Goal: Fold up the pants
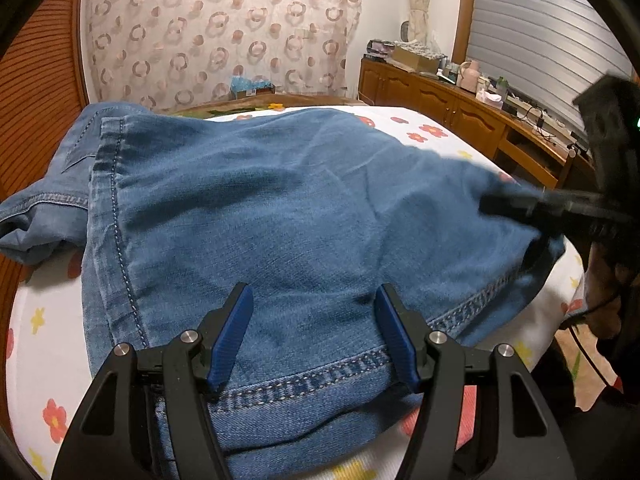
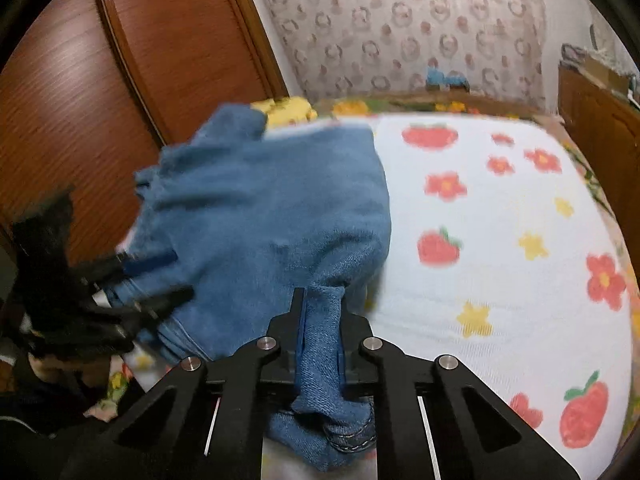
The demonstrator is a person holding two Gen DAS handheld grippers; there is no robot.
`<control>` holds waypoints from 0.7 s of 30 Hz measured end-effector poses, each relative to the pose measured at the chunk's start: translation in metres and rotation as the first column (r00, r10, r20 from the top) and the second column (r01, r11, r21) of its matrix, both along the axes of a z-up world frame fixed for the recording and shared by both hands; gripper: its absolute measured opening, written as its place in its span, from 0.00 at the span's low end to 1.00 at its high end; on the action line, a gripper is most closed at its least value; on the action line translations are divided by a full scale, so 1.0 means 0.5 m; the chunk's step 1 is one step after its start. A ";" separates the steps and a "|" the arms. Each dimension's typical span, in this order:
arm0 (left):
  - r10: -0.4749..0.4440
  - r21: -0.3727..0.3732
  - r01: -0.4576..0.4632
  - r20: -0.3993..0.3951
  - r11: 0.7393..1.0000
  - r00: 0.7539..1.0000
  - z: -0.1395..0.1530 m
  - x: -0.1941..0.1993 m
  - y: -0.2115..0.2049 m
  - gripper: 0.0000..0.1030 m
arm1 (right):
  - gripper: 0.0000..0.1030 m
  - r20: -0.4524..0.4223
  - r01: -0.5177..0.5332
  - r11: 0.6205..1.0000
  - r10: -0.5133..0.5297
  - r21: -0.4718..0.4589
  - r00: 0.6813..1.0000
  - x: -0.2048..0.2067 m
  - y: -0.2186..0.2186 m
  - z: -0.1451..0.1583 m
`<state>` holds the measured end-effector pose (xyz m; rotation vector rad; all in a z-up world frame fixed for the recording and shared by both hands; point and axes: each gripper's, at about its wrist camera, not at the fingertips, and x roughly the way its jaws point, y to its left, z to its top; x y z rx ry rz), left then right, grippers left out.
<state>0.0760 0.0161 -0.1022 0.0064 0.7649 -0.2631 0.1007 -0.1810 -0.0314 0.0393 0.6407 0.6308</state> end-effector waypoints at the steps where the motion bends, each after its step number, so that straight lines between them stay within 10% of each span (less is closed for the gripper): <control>1: -0.001 -0.009 0.001 -0.004 1.000 1.000 0.007 -0.001 0.006 0.63 | 0.10 0.015 0.001 1.000 -0.001 0.004 1.000 -0.002 0.002 0.014; 21: 0.237 -0.032 -0.235 0.096 0.972 0.967 0.119 -0.071 0.259 0.63 | 0.10 0.163 -0.306 0.952 0.296 0.035 0.941 -0.023 0.269 0.130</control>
